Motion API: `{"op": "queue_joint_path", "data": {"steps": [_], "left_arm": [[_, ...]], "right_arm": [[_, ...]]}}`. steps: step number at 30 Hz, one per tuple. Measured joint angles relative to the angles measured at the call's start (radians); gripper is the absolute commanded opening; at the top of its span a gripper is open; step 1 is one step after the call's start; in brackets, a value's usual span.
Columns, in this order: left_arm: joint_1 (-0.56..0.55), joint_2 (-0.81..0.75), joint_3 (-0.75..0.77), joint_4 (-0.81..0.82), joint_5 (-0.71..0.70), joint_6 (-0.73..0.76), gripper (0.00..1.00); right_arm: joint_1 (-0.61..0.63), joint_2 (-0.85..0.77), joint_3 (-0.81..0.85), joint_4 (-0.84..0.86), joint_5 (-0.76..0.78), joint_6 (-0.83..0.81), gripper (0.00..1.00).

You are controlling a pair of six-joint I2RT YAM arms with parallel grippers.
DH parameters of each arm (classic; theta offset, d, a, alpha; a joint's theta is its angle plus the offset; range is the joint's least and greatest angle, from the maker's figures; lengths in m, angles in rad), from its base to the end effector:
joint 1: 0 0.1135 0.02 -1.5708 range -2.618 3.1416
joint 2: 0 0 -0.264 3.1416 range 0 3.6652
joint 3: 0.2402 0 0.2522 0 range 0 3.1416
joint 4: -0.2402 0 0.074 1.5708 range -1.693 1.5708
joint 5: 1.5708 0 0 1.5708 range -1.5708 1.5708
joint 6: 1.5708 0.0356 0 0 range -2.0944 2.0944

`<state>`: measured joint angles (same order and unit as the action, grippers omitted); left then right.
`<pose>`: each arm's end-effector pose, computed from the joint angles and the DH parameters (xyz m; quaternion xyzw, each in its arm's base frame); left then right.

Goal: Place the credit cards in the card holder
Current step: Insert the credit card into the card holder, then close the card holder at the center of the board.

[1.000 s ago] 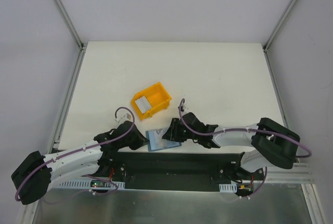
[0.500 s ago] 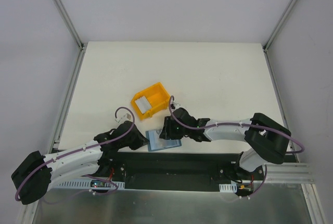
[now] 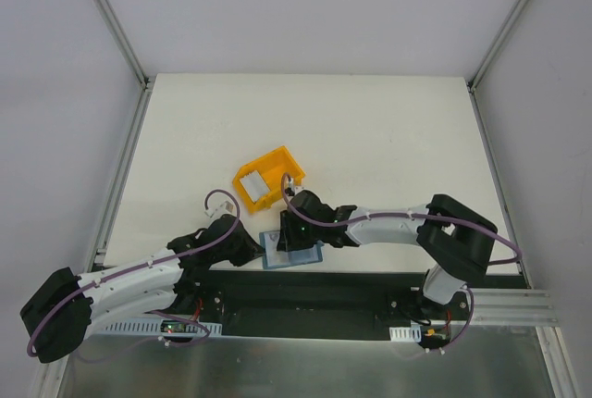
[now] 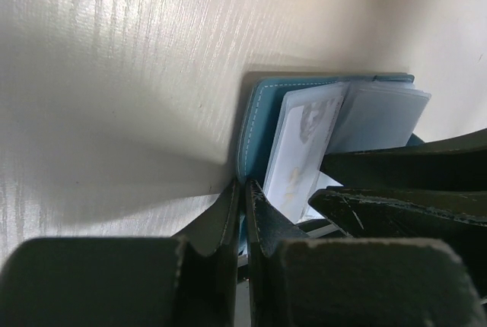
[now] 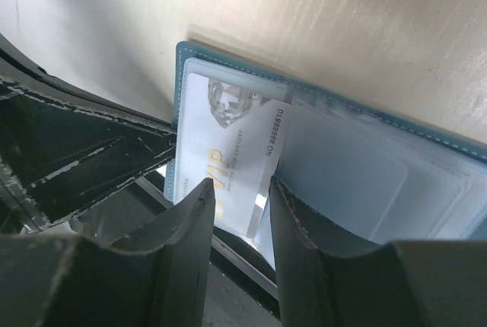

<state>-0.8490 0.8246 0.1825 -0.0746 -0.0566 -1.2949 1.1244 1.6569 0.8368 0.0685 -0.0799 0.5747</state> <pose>0.1042 -0.1154 0.1367 -0.2126 0.8847 -0.3512 0.2207 0.1415 0.3022 0.1636 -0.2641 0.8778 0.3230 0.2352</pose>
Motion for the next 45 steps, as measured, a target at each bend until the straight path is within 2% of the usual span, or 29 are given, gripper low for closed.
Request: {"op": "queue_joint_path", "data": {"steps": [4, 8, 15, 19, 24, 29, 36, 42, 45], "left_arm": [[0.0, 0.001, 0.002, -0.002, 0.0, 0.004, 0.01], [0.0, 0.0, 0.005, -0.003, 0.001, 0.014, 0.0], [0.0, -0.025, 0.031, -0.05, 0.003, 0.058, 0.0], [0.0, -0.027, 0.061, -0.081, 0.005, 0.085, 0.0], [0.0, 0.019, 0.129, -0.099, 0.025, 0.123, 0.0], [0.0, 0.071, 0.179, -0.105, 0.04, 0.157, 0.0], [0.0, 0.108, 0.229, -0.137, 0.053, 0.196, 0.03], [0.0, 0.169, 0.297, -0.162, 0.073, 0.245, 0.04], [0.0, 0.221, 0.348, -0.172, 0.086, 0.27, 0.08]], "right_arm": [[0.0, 0.01, 0.007, -0.008, -0.01, -0.011, 0.38], [0.003, -0.003, 0.011, -0.029, -0.001, -0.035, 0.45], [0.021, -0.221, 0.018, -0.224, 0.166, -0.097, 0.59], [0.021, -0.287, 0.042, -0.357, 0.271, -0.1, 0.61], [0.021, -0.254, 0.045, -0.443, 0.299, -0.084, 0.6], [0.027, -0.175, 0.058, -0.491, 0.312, -0.059, 0.52], [0.031, -0.159, 0.06, -0.521, 0.347, -0.037, 0.25], [0.03, -0.175, 0.034, -0.505, 0.372, -0.026, 0.15], [0.031, -0.203, 0.0, -0.495, 0.39, -0.018, 0.1]]}}
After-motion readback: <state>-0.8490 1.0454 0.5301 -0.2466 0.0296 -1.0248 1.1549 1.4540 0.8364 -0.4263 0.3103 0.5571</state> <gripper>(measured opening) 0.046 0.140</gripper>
